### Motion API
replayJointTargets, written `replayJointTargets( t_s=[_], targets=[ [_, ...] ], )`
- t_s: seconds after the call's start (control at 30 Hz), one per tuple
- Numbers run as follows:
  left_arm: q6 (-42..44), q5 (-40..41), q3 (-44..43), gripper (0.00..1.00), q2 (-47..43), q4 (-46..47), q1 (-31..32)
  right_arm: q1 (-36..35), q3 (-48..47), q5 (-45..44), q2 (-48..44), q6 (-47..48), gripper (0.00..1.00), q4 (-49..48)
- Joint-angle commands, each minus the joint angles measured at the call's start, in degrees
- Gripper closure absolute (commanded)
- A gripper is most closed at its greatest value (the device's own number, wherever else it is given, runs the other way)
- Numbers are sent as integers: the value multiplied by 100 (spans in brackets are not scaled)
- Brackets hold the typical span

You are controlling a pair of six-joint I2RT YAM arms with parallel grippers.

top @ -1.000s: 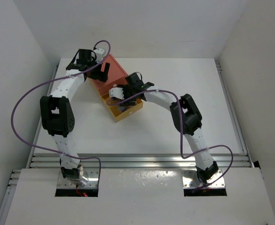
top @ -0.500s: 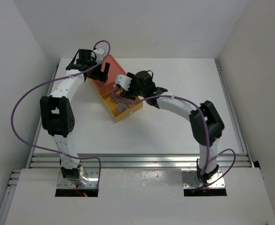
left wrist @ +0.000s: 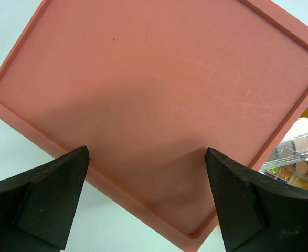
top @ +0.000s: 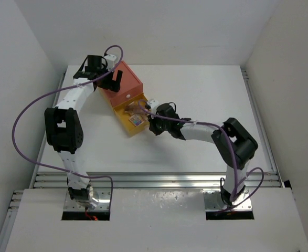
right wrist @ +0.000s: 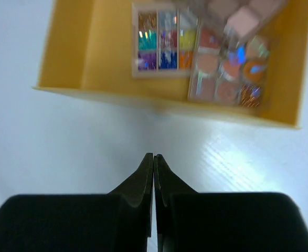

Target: Organize the makeup

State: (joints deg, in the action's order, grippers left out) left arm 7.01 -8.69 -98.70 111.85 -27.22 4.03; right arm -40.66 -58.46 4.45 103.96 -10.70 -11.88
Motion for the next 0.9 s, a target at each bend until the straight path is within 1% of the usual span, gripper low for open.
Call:
replayJointTargets(
  t_s=[0.0,0.13,0.23,0.33,0.4,0.53,0.63,0.67,0.73,0.77,0.87],
  targets=[
    [82,227,202,1,12,-371,-166,-38,-112,-93,211,-855,100,-350],
    [134,175,202,1,12,-371,-166,-38,-823,-111,816,-872,100,-306],
    [187,174,202,1,65,-371,-166,-47,-1079,-189,1194,-917,100,-455],
    [292,95,202,1,117,-371,-166,-38,-1544,-426,1451,-943,100,-631],
    [293,7,202,1,117,-371,-166,-29,-1738,-436,1600,-969,100,-719],
    [398,-45,306,1,179,-371,-166,-12,-2090,-716,1934,-1039,100,-965],
    [398,-98,307,1,232,-371,-166,-20,-2442,-989,2443,-1057,100,-1185],
    [398,-150,307,1,232,-371,-166,-20,-2730,-1059,2619,-1040,100,-1229],
    [398,-203,307,1,232,-371,-166,-3,-2942,-1130,2865,-987,100,-1334],
    [398,-203,307,1,232,-371,-166,-3,-3283,-1209,3032,-987,100,-1361],
    [398,-256,307,1,284,-371,-166,-12,-3584,-1410,3427,-961,100,-1589]
  ],
)
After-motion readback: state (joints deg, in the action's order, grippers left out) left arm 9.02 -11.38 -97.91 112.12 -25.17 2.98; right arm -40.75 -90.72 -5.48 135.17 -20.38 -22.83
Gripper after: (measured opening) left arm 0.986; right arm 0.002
